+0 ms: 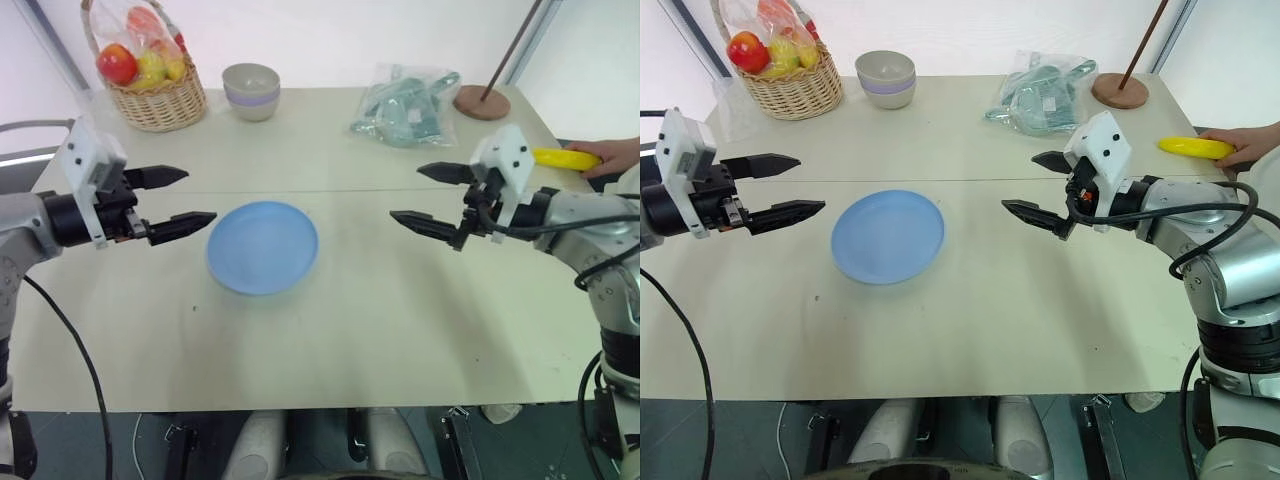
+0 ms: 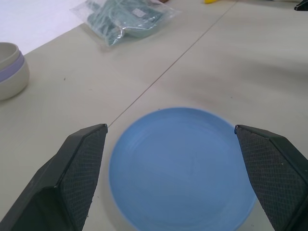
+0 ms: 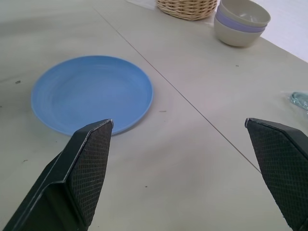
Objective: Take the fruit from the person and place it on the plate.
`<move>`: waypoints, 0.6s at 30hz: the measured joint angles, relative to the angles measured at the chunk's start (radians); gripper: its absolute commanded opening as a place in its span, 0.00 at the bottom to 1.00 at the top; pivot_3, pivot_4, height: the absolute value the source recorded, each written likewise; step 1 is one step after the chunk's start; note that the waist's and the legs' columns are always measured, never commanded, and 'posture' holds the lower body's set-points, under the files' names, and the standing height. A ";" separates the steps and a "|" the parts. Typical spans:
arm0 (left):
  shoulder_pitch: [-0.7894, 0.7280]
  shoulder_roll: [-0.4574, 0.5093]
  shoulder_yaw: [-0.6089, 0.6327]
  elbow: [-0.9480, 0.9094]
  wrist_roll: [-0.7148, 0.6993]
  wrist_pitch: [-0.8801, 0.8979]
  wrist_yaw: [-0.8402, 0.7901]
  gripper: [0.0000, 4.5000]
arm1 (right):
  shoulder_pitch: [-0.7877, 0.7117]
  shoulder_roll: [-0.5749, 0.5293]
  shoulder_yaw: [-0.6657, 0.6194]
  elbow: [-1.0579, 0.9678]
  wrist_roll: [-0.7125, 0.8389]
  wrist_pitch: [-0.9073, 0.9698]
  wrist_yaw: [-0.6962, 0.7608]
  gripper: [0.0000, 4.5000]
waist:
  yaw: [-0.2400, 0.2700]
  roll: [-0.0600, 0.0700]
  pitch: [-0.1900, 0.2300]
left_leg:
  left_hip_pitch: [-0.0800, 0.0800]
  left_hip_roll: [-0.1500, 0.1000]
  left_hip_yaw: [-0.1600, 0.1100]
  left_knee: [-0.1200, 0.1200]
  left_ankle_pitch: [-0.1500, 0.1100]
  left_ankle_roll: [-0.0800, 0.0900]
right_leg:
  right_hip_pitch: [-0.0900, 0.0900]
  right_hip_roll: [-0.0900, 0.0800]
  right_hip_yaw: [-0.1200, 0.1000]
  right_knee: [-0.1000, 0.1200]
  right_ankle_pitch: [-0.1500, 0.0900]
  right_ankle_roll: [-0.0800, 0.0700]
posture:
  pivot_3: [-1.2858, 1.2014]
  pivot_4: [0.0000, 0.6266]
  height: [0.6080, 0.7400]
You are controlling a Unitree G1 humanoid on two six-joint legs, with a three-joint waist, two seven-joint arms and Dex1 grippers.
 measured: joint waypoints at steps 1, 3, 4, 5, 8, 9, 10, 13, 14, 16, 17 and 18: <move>0.000 0.000 0.000 0.000 0.000 0.000 0.000 0.98 | 0.000 0.000 0.000 0.000 -0.001 0.000 0.000 1.00 | 0.000 0.000 0.000 | 0.000 0.000 0.000 0.000 0.000 0.000 | 0.000 0.000 0.000 0.000 0.000 0.000 | 0.52 0.24 1.00; -0.001 0.000 -0.005 0.000 0.000 -0.001 0.000 0.98 | 0.000 0.000 0.000 0.000 -0.002 -0.001 -0.001 1.00 | 0.000 0.000 0.000 | 0.000 0.000 0.000 0.000 0.000 0.000 | 0.000 0.000 0.000 0.000 0.000 0.000 | 0.52 0.24 1.00; -0.002 0.000 -0.009 0.000 0.000 -0.001 0.000 0.98 | -0.001 0.000 0.000 0.000 -0.002 -0.001 -0.002 1.00 | 0.000 0.000 0.000 | 0.000 0.000 0.000 0.000 0.000 0.000 | 0.000 0.000 0.000 0.000 0.000 0.000 | 0.52 0.24 1.00; -0.002 0.000 -0.012 0.000 0.000 -0.001 0.000 0.98 | -0.001 0.000 0.000 0.000 -0.002 -0.001 -0.002 1.00 | 0.000 0.000 0.000 | 0.000 0.000 0.000 0.000 0.000 0.000 | 0.000 0.000 0.000 0.000 0.000 0.000 | 0.52 0.24 1.00; -0.002 0.000 -0.015 0.000 0.000 -0.001 0.000 0.98 | -0.003 0.000 0.000 0.000 -0.002 -0.001 -0.002 1.00 | 0.000 0.000 0.000 | 0.000 0.000 0.000 0.000 0.000 0.000 | 0.000 0.000 0.000 0.000 0.000 0.000 | 0.52 0.24 1.00; -0.002 0.000 -0.015 0.000 0.000 -0.001 0.001 0.98 | -0.003 0.000 0.000 0.000 -0.002 -0.001 -0.002 1.00 | 0.000 0.000 0.000 | 0.000 0.000 0.000 0.000 0.000 0.000 | 0.000 0.000 0.000 0.000 0.000 0.000 | 0.52 0.24 1.00; -0.002 0.000 -0.015 0.000 0.000 -0.001 0.002 0.98 | -0.003 0.000 0.000 0.000 -0.002 -0.001 -0.002 1.00 | 0.000 0.000 0.000 | 0.000 0.000 0.000 0.000 0.000 0.000 | 0.000 0.000 0.000 0.000 0.000 0.000 | 0.52 0.24 1.00; -0.002 -0.001 -0.016 -0.001 0.000 -0.001 0.004 0.98 | -0.003 -0.001 0.000 0.000 -0.002 -0.001 -0.002 1.00 | 0.000 0.000 0.000 | 0.000 0.000 0.000 0.000 0.000 0.000 | 0.000 0.000 0.000 0.000 0.000 0.000 | 0.52 0.24 1.00; -0.002 -0.002 -0.016 -0.002 0.000 -0.001 0.005 0.98 | -0.003 -0.001 0.000 0.000 -0.001 -0.001 -0.002 1.00 | 0.000 0.000 0.000 | 0.000 0.000 0.000 0.000 0.000 0.000 | 0.000 0.000 0.000 0.000 0.000 0.000 | 0.52 0.24 1.00; -0.002 -0.007 -0.016 -0.003 0.000 -0.001 0.007 0.98 | -0.003 -0.001 0.000 0.000 -0.001 0.000 -0.002 1.00 | 0.000 0.000 0.000 | 0.000 0.000 0.000 0.000 0.000 0.000 | 0.000 0.000 0.000 0.000 0.000 0.000 | 0.52 0.24 1.00; -0.002 -0.008 -0.017 -0.003 0.000 -0.001 0.008 0.98 | -0.003 -0.001 0.000 0.000 -0.001 0.001 -0.002 1.00 | 0.000 0.000 0.000 | 0.000 0.000 0.000 0.000 0.000 0.000 | 0.000 0.000 0.000 0.000 0.000 0.000 | 0.52 0.24 1.00; -0.002 -0.009 -0.018 -0.004 0.000 -0.001 0.009 0.98 | -0.003 -0.002 0.000 0.000 0.000 0.002 -0.002 1.00 | 0.000 0.000 0.000 | 0.000 0.000 0.000 0.000 0.000 0.000 | 0.000 0.000 0.000 0.000 0.000 0.000 | 0.52 0.24 1.00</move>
